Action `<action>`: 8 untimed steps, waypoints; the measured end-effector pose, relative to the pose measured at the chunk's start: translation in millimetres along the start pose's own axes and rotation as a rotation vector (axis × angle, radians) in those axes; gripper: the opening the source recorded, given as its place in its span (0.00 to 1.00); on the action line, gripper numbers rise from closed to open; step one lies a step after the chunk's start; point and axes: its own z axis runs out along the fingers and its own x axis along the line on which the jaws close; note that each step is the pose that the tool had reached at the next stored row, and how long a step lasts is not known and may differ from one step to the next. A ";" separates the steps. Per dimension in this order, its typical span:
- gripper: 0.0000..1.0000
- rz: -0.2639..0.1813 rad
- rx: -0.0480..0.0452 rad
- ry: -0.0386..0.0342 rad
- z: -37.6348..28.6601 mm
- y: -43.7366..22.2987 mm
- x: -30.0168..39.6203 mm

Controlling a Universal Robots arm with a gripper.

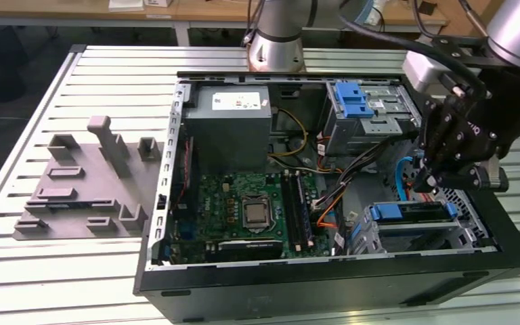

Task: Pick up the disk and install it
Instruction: 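Insert the second disk wire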

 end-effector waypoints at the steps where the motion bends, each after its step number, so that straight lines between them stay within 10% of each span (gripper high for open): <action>1: 0.11 0.000 0.0000 0.0000 -1.6 0.2 -0.9; 8: 0.11 0.000 0.0000 0.0000 -14.2 1.5 -6.2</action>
